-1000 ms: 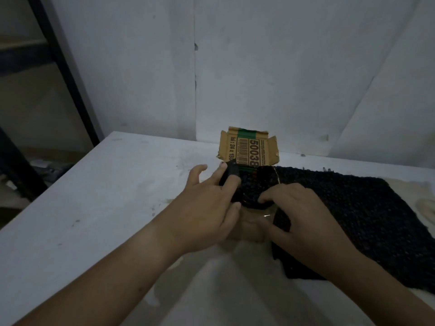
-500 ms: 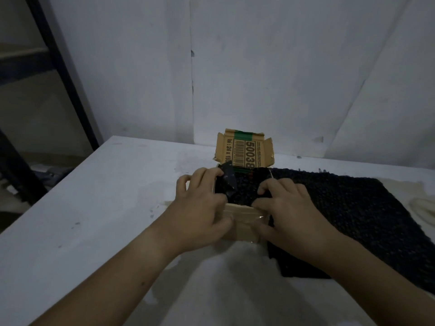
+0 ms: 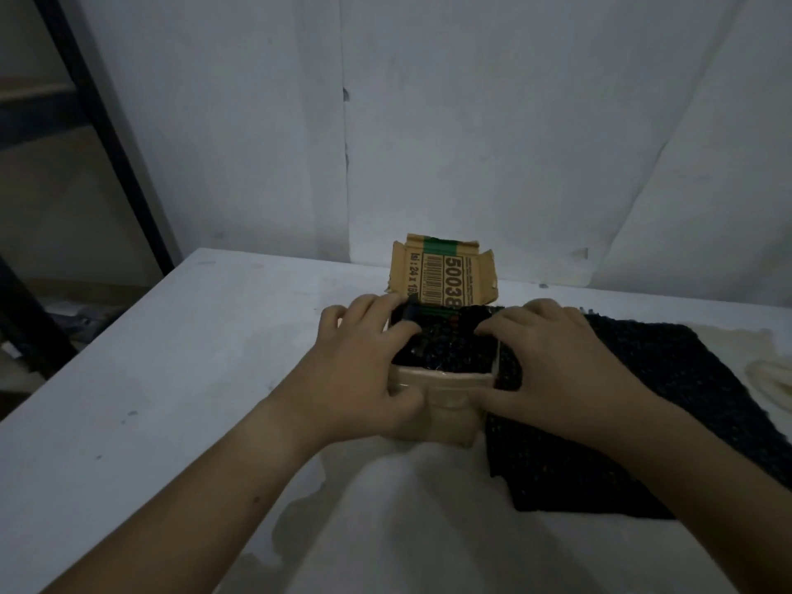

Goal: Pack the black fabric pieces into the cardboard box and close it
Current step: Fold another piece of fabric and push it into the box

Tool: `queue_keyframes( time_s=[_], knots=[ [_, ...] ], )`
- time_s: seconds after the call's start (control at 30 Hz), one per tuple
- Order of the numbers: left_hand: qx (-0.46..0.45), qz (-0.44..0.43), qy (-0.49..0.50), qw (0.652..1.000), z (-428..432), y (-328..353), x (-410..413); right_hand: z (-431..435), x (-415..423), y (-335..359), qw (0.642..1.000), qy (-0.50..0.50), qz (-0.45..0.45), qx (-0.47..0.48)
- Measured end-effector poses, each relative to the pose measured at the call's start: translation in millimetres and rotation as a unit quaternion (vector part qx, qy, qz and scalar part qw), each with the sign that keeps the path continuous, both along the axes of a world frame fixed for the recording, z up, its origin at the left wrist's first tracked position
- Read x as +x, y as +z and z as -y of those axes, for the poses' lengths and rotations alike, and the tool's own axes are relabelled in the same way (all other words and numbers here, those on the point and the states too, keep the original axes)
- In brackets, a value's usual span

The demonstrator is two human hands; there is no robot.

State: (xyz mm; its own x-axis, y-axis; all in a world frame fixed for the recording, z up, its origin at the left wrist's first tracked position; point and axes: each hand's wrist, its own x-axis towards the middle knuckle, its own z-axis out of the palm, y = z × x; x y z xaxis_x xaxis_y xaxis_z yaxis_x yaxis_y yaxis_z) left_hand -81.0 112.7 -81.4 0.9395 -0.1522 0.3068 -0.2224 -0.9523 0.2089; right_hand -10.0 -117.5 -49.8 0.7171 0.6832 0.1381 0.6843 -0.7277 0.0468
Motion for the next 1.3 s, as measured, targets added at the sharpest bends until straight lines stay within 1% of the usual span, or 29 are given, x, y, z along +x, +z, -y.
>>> queue_keyframes(
  time_s=[0.1, 0.23, 0.33, 0.43, 0.5, 0.53, 0.57, 0.6, 0.67, 0.7, 0.77, 0.87, 0.93, 1.0, 1.03, 1.1, 1.17, 1.3],
  knots=[
    [-0.014, 0.012, 0.035, 0.999, -4.7, -2.0, 3.8, -4.3, 5.9, -3.1, 0.996, 0.002, 0.018, -0.089],
    [-0.004, 0.003, 0.035, 0.999, -6.0, -6.0, 3.8, -11.5, 13.6, -10.1, 0.994, 0.027, 0.028, -0.106],
    [-0.01, 0.006, 0.041, 0.999, -2.5, -3.0, 6.6, -17.9, 22.3, -12.7, 0.991, 0.033, -0.005, -0.132],
    [-0.003, 0.007, 0.042, 0.999, -2.6, 1.3, 13.6, -18.7, 31.6, -4.8, 0.988, 0.015, -0.106, -0.109],
    [0.015, 0.01, 0.045, 0.999, -3.9, 5.7, 21.1, -16.9, 32.9, 1.6, 0.987, 0.004, -0.15, -0.05],
    [0.013, 0.008, 0.05, 0.999, -4.7, 8.8, 24.5, -15.9, 32.7, 3.3, 0.989, 0.002, -0.149, 0.0],
    [0.006, -0.004, 0.06, 0.998, -5.5, 12.4, 27.9, -15.2, 32.9, 4.2, 0.99, 0.003, -0.132, 0.046],
    [0.003, -0.026, 0.071, 0.997, -6.6, 16.7, 31.7, -15.2, 34.1, 5.2, 0.992, 0.005, -0.108, 0.068],
    [0.025, -0.077, 0.084, 0.993, -6.5, 26.3, 39.2, -16.5, 38.3, 8.6, 0.997, 0.009, -0.075, 0.035],
    [0.045, -0.104, 0.086, 0.99, -5.3, 31.0, 43.1, -17.3, 40.7, 9.8, 0.997, 0.007, -0.079, 0.005],
    [0.097, -0.164, 0.095, 0.977, -1.5, 38.9, 52.2, -21.2, 44.4, 13.3, 0.992, -0.014, -0.119, -0.033],
    [0.172, -0.274, 0.109, 0.94, 8.3, 47.2, 68.8, -31.9, 48.6, 18.1, 0.98, -0.033, -0.183, -0.065],
    [0.192, -0.348, 0.097, 0.913, 15.0, 54.5, 81.3, -39.1, 51.1, 20.0, 0.972, -0.041, -0.216, -0.077],
    [0.19, -0.402, 0.084, 0.892, 18.4, 61.0, 93.4, -45.4, 53.7, 20.8, 0.967, -0.039, -0.233, -0.098],
    [0.18, -0.422, 0.084, 0.885, 18.2, 64.0, 97.6, -48.0, 55.4, 20.8, 0.965, -0.036, -0.236, -0.108],
    [0.133, -0.458, 0.095, 0.874, 15.7, 65.5, 103.9, -52.6, 58.2, 20.9, 0.961, -0.034, -0.242, -0.127],
    [0.11, -0.479, 0.093, 0.866, 13.1, 62.4, 106.5, -57.6, 60.7, 19.5, 0.957, -0.029, -0.247, -0.15],
    [0.138, -0.457, 0.089, 0.874, 13.0, 53.8, 111.3, -70.9, 63.2, 13.1, 0.945, -0.038, -0.251, -0.205]
  ],
)
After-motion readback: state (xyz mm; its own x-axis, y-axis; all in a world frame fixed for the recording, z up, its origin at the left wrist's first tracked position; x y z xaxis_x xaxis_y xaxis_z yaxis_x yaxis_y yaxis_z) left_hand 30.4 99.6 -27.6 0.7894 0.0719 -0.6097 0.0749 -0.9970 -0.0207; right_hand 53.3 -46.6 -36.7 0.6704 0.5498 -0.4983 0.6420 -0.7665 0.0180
